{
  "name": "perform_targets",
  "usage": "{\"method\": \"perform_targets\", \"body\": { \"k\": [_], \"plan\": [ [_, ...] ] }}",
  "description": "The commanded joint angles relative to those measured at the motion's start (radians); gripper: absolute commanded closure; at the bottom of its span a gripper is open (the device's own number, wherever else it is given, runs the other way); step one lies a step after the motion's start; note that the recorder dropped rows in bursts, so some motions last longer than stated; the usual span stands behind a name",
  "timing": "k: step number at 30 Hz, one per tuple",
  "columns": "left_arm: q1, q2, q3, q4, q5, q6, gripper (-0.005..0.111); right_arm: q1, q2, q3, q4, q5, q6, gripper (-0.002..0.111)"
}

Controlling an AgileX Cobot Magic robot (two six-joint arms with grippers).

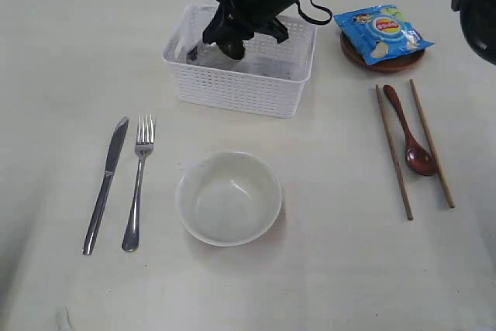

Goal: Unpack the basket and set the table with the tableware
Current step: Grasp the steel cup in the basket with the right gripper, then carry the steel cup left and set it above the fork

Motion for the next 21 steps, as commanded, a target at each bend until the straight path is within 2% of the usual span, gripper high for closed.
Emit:
{"method": "perform_targets", "body": {
  "k": [1, 7, 13, 18, 21],
  "plan": [
    [-0.005, -0.003, 0.003, 0.008, -0.011, -0.004, 0.107, -0.007, -0.025, -0.023, -0.031, 0.0, -0.04, 0.109],
    [-0.005, -0.003, 0.003, 0.008, -0.011, -0.004, 0.107, -0.005, -0.107, -0.126, -0.169, 0.129, -0.062, 0.109],
    [-0.005, -0.003, 0.003, 0.008, -0.011, -0.004, 0.107, 0.028, -0.19, -0.23, -0.17, 0.257, -0.117, 0.109],
    [-0.005, -0.003, 0.003, 0.008, -0.011, -0.004, 0.107, 0.124, -0.207, -0.289, -0.215, 0.259, -0.169, 0.109],
    [-0.005, -0.003, 0.003, 0.008, -0.011, -0.004, 0.107, 0.222, -0.2, -0.313, -0.408, 0.257, -0.162, 0.109]
  ]
}}
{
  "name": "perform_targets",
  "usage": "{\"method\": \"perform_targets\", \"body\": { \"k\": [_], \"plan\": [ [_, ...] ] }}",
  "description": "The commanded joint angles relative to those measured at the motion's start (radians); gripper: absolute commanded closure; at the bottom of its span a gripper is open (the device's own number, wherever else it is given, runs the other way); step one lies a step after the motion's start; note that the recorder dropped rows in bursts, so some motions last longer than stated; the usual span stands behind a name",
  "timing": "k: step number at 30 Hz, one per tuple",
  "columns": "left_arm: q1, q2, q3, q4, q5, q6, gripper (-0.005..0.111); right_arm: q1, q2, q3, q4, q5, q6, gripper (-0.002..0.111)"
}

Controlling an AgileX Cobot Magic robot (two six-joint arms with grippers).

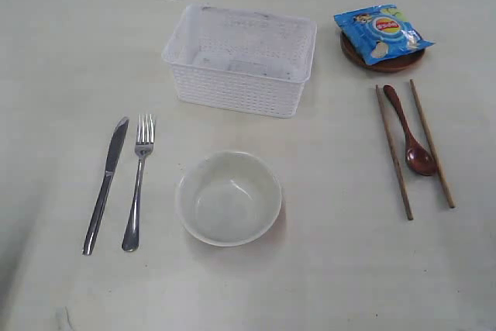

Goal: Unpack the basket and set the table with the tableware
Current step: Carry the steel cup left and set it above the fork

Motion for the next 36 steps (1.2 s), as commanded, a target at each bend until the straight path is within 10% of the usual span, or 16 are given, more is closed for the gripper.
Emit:
{"method": "perform_targets", "body": {
  "k": [1, 12, 36],
  "plan": [
    [-0.005, -0.003, 0.003, 0.008, -0.011, -0.004, 0.107, 0.13, -0.001, -0.028, -0.24, -0.001, -0.009, 0.109],
    [-0.005, -0.003, 0.003, 0.008, -0.011, -0.004, 0.107, 0.407, 0.112, -0.028, -0.689, -0.173, 0.127, 0.109],
    [-0.005, -0.003, 0.003, 0.008, -0.011, -0.004, 0.107, 0.34, 0.237, -0.028, -0.846, -0.148, 0.225, 0.109]
  ]
}}
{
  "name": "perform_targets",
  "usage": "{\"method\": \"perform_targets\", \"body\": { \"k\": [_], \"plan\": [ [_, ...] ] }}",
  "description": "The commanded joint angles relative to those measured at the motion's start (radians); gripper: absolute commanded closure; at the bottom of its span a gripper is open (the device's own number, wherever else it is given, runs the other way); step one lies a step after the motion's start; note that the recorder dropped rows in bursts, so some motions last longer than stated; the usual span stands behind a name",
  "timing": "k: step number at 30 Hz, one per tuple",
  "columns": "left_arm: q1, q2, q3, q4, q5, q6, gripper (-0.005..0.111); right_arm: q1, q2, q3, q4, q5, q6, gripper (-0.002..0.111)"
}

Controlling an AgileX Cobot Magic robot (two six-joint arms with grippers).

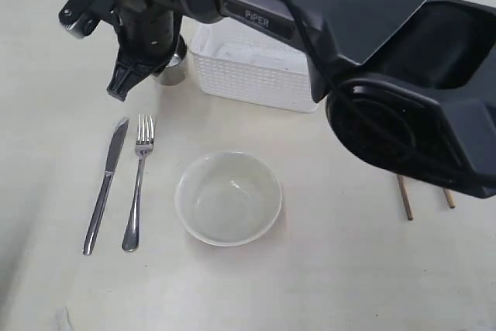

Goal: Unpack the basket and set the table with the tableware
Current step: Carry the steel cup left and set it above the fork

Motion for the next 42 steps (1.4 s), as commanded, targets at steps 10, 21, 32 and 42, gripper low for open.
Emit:
{"method": "perform_targets", "body": {
  "k": [10, 21, 32, 42],
  "plan": [
    [-0.005, -0.003, 0.003, 0.008, -0.011, -0.004, 0.107, -0.004, -0.019, -0.009, 0.145, -0.039, -0.091, 0.109],
    [-0.005, -0.003, 0.003, 0.008, -0.011, -0.004, 0.107, -0.004, 0.03, -0.009, 0.145, -0.081, -0.099, 0.109],
    [-0.005, -0.003, 0.003, 0.008, -0.011, -0.004, 0.107, -0.004, 0.032, -0.009, 0.145, -0.096, -0.099, 0.108],
    [-0.005, -0.003, 0.003, 0.008, -0.011, -0.004, 0.107, -0.004, 0.025, -0.009, 0.145, -0.082, -0.099, 0.108]
  ]
}}
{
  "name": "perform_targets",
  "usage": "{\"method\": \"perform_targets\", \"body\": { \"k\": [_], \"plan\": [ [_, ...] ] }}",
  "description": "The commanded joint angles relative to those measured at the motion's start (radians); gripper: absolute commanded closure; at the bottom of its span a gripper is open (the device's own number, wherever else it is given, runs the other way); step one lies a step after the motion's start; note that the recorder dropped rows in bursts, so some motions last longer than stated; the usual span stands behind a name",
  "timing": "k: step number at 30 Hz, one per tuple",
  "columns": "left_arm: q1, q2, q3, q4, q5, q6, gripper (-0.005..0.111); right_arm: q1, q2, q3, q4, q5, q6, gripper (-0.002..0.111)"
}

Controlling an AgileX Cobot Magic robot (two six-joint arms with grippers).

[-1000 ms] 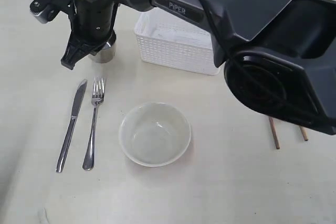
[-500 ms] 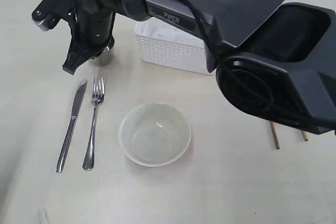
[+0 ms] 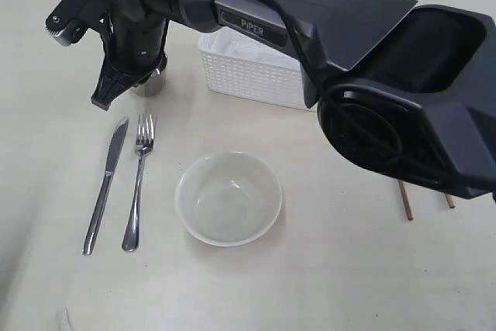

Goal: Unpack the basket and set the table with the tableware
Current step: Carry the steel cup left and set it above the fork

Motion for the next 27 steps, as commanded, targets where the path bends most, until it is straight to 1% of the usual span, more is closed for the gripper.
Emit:
{"method": "perform_targets", "body": {
  "k": [1, 8, 12, 27],
  "plan": [
    [-0.005, -0.003, 0.003, 0.008, -0.011, -0.004, 0.107, -0.003, -0.009, -0.009, -0.003, 0.015, -0.005, 0.108],
    [-0.005, -0.003, 0.003, 0.008, -0.011, -0.004, 0.107, -0.003, -0.023, -0.062, 0.015, 0.05, -0.005, 0.108],
    [-0.005, -0.003, 0.003, 0.008, -0.011, -0.004, 0.107, -0.003, -0.02, -0.065, 0.042, 0.075, -0.012, 0.108],
    [-0.005, -0.003, 0.003, 0.008, -0.011, -0.004, 0.107, -0.003, -0.016, -0.065, 0.042, 0.1, -0.012, 0.108]
  ]
}}
